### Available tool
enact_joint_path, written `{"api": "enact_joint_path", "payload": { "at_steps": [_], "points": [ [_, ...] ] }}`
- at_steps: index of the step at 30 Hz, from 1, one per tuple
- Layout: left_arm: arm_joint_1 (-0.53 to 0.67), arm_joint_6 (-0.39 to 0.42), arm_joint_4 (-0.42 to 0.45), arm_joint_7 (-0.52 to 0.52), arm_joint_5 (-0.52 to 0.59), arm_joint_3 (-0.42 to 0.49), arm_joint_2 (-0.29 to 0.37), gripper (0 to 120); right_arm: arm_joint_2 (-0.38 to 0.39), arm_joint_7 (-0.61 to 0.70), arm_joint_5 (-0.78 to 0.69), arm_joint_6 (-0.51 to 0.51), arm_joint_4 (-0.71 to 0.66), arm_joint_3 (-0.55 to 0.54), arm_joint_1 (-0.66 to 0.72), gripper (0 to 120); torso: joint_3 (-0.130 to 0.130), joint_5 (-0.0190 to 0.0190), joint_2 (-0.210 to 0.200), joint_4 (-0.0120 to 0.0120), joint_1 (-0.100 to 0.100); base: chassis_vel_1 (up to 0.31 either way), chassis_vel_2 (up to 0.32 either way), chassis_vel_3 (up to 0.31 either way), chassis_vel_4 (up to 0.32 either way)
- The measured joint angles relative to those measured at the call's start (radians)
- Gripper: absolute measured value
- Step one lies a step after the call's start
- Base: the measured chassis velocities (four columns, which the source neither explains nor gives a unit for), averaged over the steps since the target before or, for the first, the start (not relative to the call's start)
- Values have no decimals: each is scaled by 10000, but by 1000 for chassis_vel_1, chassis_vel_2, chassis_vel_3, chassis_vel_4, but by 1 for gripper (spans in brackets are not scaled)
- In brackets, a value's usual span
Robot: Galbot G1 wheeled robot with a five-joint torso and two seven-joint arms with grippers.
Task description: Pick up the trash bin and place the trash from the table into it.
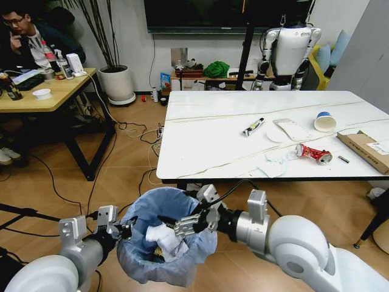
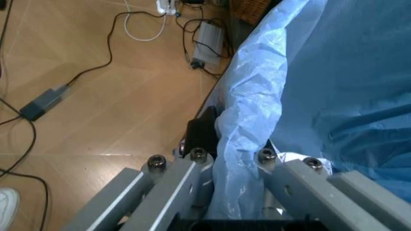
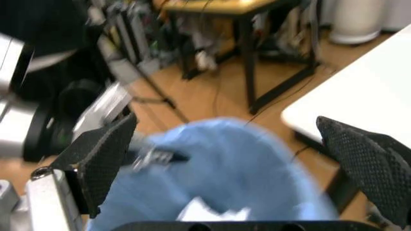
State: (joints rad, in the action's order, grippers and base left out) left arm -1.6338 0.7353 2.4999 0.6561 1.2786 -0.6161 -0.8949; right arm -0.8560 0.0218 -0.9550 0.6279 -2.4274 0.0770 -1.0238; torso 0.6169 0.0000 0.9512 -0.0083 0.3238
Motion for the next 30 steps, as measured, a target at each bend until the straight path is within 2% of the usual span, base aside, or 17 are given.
{"api": "enact_joint_path", "payload": {
  "at_steps": [3,5,10,13,17,21,25,30],
  "points": [
    [-31,0,0,-1,-8,-44,-16,3,-1,169,-233,-3,-15,463,23,100,0,0,0,0,0,0,0,0,0],
    [-69,0,0,-4,-12,-115,-49,3,-1,337,-484,-10,67,1268,32,100,0,0,0,0,0,0,0,0,0],
    [-108,0,0,-16,-12,-189,-94,3,-90,781,-692,-46,328,2280,-51,100,0,1,0,0,0,0,0,0,0],
    [-166,0,0,-29,-35,-198,-142,3,-331,1028,-622,-35,607,3314,-251,100,0,1,0,-1,0,0,0,0,0],
    [-209,0,0,-91,-116,-199,-147,3,-530,1336,-430,-36,763,3764,-402,100,0,1,0,1,0,0,0,0,0],
    [-238,0,0,-172,-138,-275,-128,3,-849,1395,319,-130,938,4264,-836,100,0,1,0,0,0,0,0,0,0],
    [-282,0,0,-189,-138,-343,-137,3,-1474,1266,1939,-432,1035,5087,-1835,100,0,2,0,-1,0,0,0,0,0],
    [-282,0,0,-196,-148,-326,-171,3,-1950,1220,2700,-569,979,5597,-2367,100,0,0,1,-2,0,0,0,0,0]
  ]
}}
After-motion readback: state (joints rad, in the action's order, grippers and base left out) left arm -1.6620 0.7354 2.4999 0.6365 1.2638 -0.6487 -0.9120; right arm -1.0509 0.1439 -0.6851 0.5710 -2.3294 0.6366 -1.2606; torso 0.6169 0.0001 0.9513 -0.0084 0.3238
